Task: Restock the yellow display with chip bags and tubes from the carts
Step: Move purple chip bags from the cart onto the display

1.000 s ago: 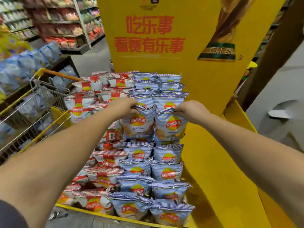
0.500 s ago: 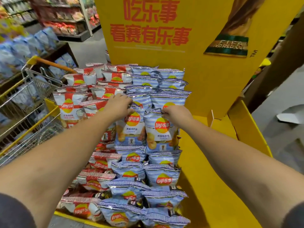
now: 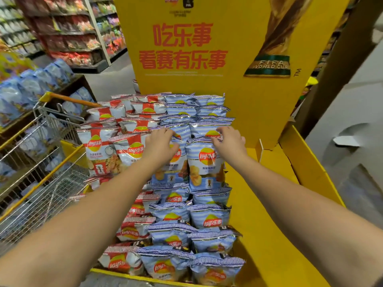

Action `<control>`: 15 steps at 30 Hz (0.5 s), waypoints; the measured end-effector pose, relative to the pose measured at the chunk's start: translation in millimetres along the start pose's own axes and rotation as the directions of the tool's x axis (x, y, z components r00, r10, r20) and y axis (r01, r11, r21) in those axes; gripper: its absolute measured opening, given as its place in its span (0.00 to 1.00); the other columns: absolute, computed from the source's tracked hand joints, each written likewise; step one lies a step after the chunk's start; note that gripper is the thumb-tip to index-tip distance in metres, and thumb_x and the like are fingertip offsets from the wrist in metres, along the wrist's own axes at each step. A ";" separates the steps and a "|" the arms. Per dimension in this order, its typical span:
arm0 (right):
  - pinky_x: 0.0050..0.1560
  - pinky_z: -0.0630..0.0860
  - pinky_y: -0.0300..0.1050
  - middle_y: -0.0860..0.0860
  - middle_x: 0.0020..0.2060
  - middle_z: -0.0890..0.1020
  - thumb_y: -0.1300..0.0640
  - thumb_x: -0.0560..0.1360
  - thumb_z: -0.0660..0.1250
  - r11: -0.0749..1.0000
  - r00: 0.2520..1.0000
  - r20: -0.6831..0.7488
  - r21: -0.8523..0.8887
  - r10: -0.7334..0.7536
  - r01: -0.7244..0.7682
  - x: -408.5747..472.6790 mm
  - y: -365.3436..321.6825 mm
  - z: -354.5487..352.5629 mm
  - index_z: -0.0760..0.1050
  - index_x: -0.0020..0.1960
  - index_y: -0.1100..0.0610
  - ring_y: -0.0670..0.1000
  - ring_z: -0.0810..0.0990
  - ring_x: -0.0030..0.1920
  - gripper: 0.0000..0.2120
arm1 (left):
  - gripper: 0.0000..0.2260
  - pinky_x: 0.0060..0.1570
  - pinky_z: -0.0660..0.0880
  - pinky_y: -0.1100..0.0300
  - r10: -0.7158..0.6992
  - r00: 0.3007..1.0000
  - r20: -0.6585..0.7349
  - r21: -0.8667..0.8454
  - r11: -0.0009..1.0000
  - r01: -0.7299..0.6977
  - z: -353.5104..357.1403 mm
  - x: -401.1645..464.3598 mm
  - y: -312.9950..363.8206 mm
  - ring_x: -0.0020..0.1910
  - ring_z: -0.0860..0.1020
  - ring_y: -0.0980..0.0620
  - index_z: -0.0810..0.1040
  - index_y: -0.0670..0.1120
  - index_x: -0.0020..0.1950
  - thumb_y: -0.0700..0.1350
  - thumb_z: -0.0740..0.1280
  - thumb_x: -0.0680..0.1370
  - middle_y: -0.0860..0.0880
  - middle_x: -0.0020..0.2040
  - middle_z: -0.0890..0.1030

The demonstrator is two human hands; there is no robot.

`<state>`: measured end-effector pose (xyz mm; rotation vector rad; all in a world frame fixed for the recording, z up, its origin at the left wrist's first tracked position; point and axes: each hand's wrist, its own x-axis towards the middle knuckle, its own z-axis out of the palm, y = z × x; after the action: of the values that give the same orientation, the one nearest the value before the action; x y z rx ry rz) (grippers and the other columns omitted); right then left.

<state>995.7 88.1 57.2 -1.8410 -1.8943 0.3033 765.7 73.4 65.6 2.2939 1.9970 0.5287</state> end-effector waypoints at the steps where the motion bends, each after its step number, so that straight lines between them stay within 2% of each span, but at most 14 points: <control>1: 0.62 0.66 0.54 0.52 0.63 0.75 0.48 0.79 0.62 0.998 1.000 -0.014 0.062 0.025 -0.024 -15.3 -3.5 -5.1 0.73 0.66 0.53 0.56 0.71 0.65 0.18 | 0.16 0.61 0.69 0.46 0.012 1.000 -0.009 -0.088 0.996 -0.013 -0.5 -10.6 6.2 0.63 0.71 0.43 0.76 0.47 0.63 0.51 0.64 0.79 0.47 0.61 0.75; 4: 0.56 0.72 0.51 0.53 0.57 0.79 0.52 0.79 0.62 0.934 0.992 0.024 0.336 0.122 -0.123 -69.4 -5.6 -8.9 0.75 0.61 0.56 0.55 0.76 0.58 0.13 | 0.12 0.56 0.74 0.49 -0.029 0.998 0.060 -0.364 0.930 0.049 0.6 -51.1 26.9 0.56 0.77 0.45 0.78 0.46 0.59 0.49 0.66 0.78 0.47 0.57 0.78; 6: 0.50 0.73 0.48 0.51 0.52 0.81 0.52 0.79 0.63 0.839 0.976 0.071 0.501 0.204 -0.212 -112.1 -4.1 -7.5 0.76 0.58 0.54 0.54 0.79 0.54 0.10 | 0.10 0.52 0.75 0.51 -0.072 0.990 0.120 -0.517 0.847 0.124 5.0 -85.0 41.0 0.52 0.78 0.46 0.78 0.45 0.56 0.49 0.66 0.78 0.47 0.53 0.78; 8: 0.46 0.71 0.44 0.48 0.51 0.80 0.51 0.79 0.63 0.763 0.953 0.100 0.577 0.288 -0.291 -163.3 -2.9 -7.3 0.76 0.56 0.51 0.51 0.78 0.52 0.08 | 0.09 0.47 0.73 0.54 -0.118 0.978 0.174 -0.641 0.740 0.204 8.2 -126.3 56.8 0.49 0.78 0.46 0.78 0.46 0.55 0.48 0.67 0.78 0.48 0.51 0.80; 10: 0.43 0.70 0.42 0.47 0.51 0.79 0.50 0.79 0.63 0.704 0.922 0.128 0.610 0.365 -0.363 -214.9 -2.0 -2.8 0.76 0.57 0.50 0.50 0.77 0.52 0.08 | 0.08 0.42 0.69 0.57 -0.158 0.952 0.263 -0.695 0.654 0.300 9.4 -168.7 72.4 0.44 0.77 0.50 0.77 0.45 0.55 0.47 0.67 0.78 0.51 0.47 0.79; 13: 0.46 0.72 0.45 0.49 0.48 0.81 0.52 0.79 0.65 0.572 0.857 0.177 0.677 0.485 -0.463 -294.2 0.5 7.3 0.76 0.56 0.52 0.55 0.80 0.54 0.08 | 0.04 0.39 0.68 0.57 -0.104 0.925 0.365 -0.706 0.616 0.348 12.8 -232.8 95.8 0.44 0.75 0.49 0.76 0.45 0.51 0.44 0.66 0.78 0.51 0.43 0.77; 15: 0.43 0.71 0.45 0.49 0.46 0.81 0.53 0.78 0.65 0.492 0.798 0.210 0.690 0.565 -0.531 -349.4 7.4 8.8 0.76 0.55 0.52 0.57 0.81 0.51 0.07 | 0.01 0.37 0.68 0.59 -0.045 0.908 0.416 -0.722 0.591 0.360 18.6 -270.3 111.0 0.42 0.75 0.49 0.75 0.46 0.46 0.43 0.66 0.78 0.50 0.41 0.77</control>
<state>991.5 -253.4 -17.5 -1.7527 -0.8290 1.0569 848.3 -203.5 18.0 1.4431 1.3908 0.7194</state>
